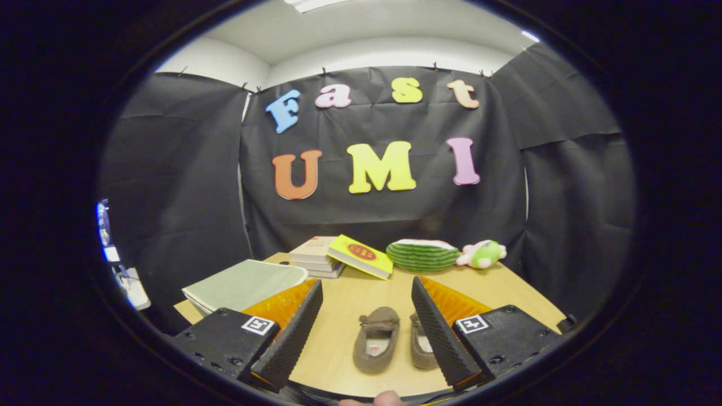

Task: Open the storage box then place both shoes into the box .Put the left shoe in first, then the right shoe, with the right side of both shoes facing outward in a uniform manner.

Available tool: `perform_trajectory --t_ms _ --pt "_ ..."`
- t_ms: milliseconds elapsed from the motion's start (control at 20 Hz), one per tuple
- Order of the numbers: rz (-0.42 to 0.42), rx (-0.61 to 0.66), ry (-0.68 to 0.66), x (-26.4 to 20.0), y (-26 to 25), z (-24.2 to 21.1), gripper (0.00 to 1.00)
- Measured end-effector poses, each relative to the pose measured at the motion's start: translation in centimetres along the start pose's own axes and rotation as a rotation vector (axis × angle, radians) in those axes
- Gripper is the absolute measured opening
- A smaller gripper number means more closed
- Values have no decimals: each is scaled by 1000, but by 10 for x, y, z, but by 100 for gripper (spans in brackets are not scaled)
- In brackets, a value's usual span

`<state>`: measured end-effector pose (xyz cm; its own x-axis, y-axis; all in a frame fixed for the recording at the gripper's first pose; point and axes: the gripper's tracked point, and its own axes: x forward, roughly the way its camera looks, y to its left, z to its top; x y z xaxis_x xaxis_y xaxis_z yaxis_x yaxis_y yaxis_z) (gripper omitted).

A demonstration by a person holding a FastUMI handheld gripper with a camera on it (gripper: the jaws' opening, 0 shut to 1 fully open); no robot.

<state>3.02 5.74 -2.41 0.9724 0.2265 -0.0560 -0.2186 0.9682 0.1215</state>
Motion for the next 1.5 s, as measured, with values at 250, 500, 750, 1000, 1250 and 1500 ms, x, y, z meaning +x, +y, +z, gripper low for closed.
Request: perform_trajectory --t_ms 250,500,750,1000,1250,1500 --pt "189 96 121 22 43 -25 100" --pt "306 208 243 47 77 -47 98" --pt "431 397 431 76 118 -83 95" --pt "481 554 586 97 143 -112 86" --pt "534 764 678 105 159 -115 65" --pt "532 743 664 105 157 -108 33"
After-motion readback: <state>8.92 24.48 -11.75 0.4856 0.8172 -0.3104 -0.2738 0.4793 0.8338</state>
